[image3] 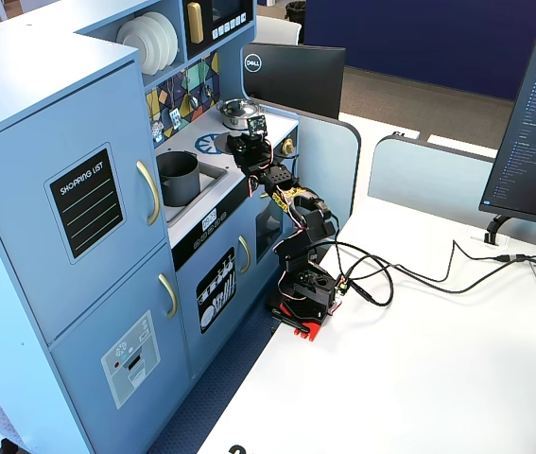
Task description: Take off the lid from the gray recipient and place it on the counter
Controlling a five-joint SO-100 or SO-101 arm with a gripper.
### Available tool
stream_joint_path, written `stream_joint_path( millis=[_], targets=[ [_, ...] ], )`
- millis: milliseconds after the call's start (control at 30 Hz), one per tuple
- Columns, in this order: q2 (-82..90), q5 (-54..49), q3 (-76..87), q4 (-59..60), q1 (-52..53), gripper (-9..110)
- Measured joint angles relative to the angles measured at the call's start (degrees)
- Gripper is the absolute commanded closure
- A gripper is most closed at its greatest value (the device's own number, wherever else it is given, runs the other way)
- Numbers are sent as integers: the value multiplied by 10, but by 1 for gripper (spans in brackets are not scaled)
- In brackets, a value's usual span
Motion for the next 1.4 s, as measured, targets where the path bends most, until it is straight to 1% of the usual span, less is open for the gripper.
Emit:
stream_joint_path(
  millis=[267, 667, 733, 800, 933, 1167, 1267, 1333, 1400],
  targets=[
    [-106, -5, 0, -73, 3, 102],
    [-226, -8, -25, -135, 14, 101],
    [-229, -13, -26, -144, 13, 88],
    [-229, -11, -26, -148, 14, 79],
    [-229, -11, -26, -149, 31, 77],
    [-204, -10, -26, -142, 34, 80],
    [-154, -9, -26, -108, 33, 88],
    [-103, -9, -33, -53, 20, 102],
    [-33, -8, -42, 33, -4, 101]
  ],
)
